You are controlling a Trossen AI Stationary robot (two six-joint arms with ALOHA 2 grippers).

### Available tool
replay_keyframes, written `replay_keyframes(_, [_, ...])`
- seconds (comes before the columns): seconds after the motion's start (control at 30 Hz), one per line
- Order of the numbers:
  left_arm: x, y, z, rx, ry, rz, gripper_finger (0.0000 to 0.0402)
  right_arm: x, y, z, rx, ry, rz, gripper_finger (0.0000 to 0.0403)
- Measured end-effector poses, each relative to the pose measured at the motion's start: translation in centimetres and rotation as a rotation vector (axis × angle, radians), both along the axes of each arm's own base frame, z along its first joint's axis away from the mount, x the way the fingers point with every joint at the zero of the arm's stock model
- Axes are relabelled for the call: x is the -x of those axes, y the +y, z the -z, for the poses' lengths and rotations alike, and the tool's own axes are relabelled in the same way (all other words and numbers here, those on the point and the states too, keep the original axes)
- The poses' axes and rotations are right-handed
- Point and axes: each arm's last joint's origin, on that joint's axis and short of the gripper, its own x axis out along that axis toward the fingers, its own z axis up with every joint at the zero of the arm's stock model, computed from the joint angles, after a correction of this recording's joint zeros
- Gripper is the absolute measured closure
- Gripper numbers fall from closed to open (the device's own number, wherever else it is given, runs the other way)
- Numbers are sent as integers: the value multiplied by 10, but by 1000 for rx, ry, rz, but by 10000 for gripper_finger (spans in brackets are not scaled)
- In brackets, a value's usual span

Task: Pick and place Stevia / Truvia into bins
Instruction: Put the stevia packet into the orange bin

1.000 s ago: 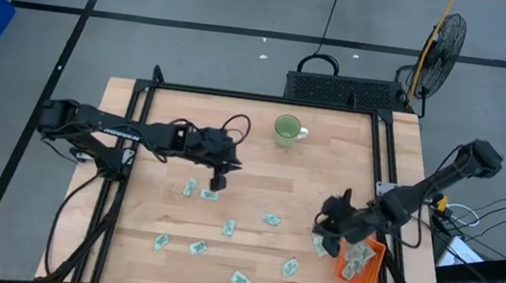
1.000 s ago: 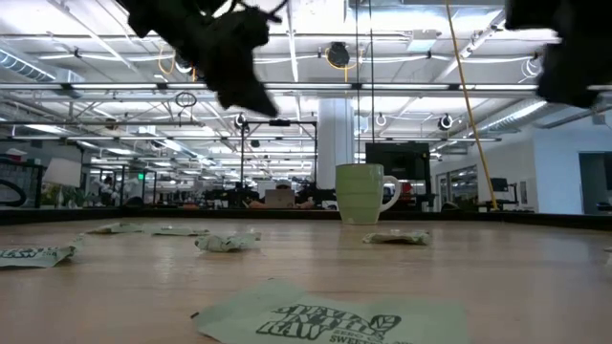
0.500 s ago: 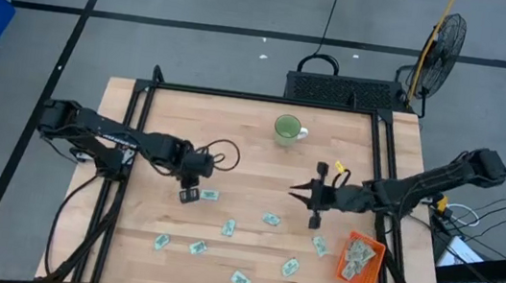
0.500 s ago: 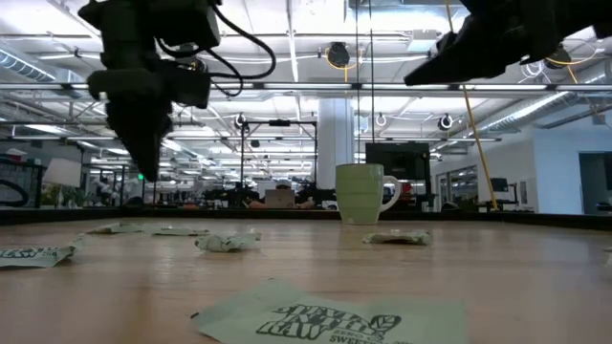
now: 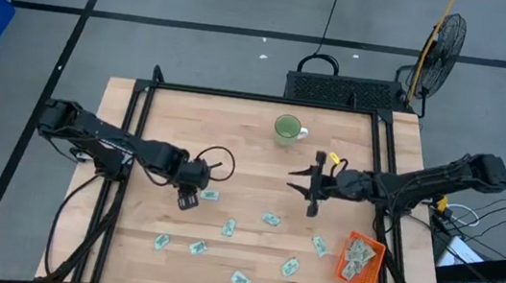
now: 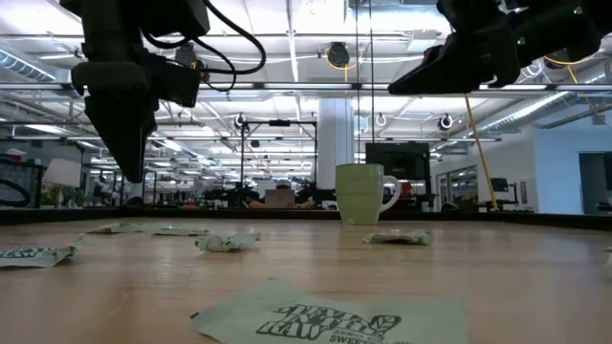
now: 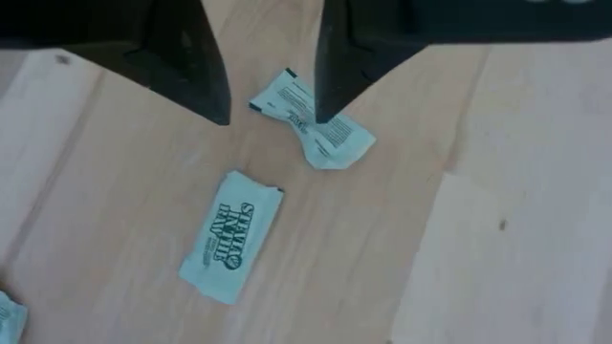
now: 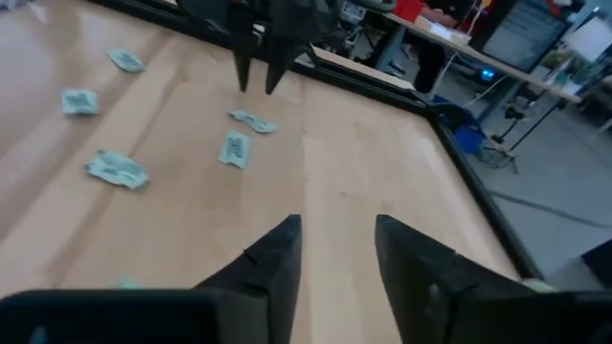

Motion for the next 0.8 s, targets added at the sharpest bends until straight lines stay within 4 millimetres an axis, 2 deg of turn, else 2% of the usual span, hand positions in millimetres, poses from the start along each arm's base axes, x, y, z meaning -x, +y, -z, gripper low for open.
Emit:
replay_keyframes(0.17, [0,-3,0,-54,-17,-79,214,-2,-8,-5,82,-37,11,246])
replay_keyframes(0.33, [3,-19,0,32,-2,-44,213,-4,-14,-9,135,-69,22,242])
replay_keyframes(0.5, [11,-49,1,117,30,67,213,-5,-19,-13,250,-84,17,241])
replay_keyframes(0.8, [33,-105,27,96,154,272,213,-7,-25,-24,360,-172,-7,242])
